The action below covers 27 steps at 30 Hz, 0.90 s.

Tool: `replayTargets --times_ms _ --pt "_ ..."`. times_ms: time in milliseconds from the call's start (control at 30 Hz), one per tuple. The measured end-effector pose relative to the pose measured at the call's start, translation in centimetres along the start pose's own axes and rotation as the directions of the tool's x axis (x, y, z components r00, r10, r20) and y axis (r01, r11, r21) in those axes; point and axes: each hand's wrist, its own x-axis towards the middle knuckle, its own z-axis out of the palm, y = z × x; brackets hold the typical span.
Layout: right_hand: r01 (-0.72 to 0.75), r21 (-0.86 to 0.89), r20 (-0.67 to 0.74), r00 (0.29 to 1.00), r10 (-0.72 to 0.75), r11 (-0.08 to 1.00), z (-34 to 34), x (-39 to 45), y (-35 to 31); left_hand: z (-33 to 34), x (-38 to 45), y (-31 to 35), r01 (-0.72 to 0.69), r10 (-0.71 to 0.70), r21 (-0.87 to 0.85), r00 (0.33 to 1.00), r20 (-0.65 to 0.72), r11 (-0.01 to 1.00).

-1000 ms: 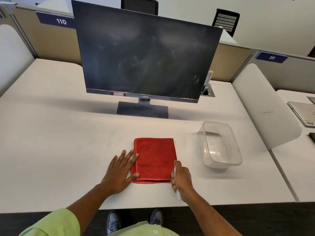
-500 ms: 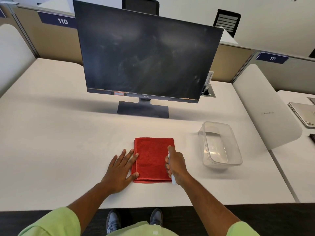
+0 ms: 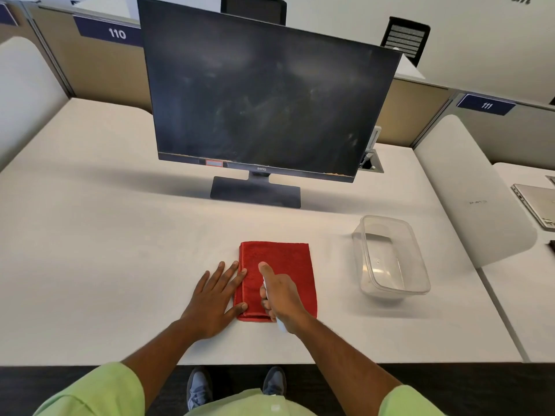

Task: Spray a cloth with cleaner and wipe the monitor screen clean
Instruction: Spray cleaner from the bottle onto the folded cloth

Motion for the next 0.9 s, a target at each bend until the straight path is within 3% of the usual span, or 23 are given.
replayTargets --times_ms 300,400,600,733,800,900 --pt "0.013 -0.189 0.074 0.997 0.001 0.982 -0.4 -2.5 2.9 -0.1 -0.1 0.2 0.002 -0.002 -0.003 1.0 0.001 1.0" --pt "0.084 -0.27 0.062 0.996 -0.07 0.959 -1.2 -2.8 4.1 -0.1 -0.1 0.2 0.0 0.0 -0.02 1.0 -0.013 1.0" --pt "0.027 -0.096 -0.108 0.993 -0.038 0.995 -4.3 -2.1 4.0 -0.2 -0.1 0.1 0.001 -0.001 0.0 1.0 0.005 1.0" --pt "0.114 0.092 -0.21 0.973 -0.093 0.989 -7.4 -0.1 2.9 -0.2 -0.1 0.1 -0.006 0.006 -0.014 1.0 0.006 1.0" --pt "0.16 0.078 -0.301 0.945 -0.13 0.984 -8.9 0.8 2.1 -0.2 -0.1 0.1 -0.005 0.005 -0.014 1.0 0.007 1.0" --pt "0.183 -0.09 -0.437 0.876 -0.204 0.979 -10.6 2.4 1.1 -0.1 -0.1 0.1 -0.001 0.001 -0.013 1.0 0.012 1.0"
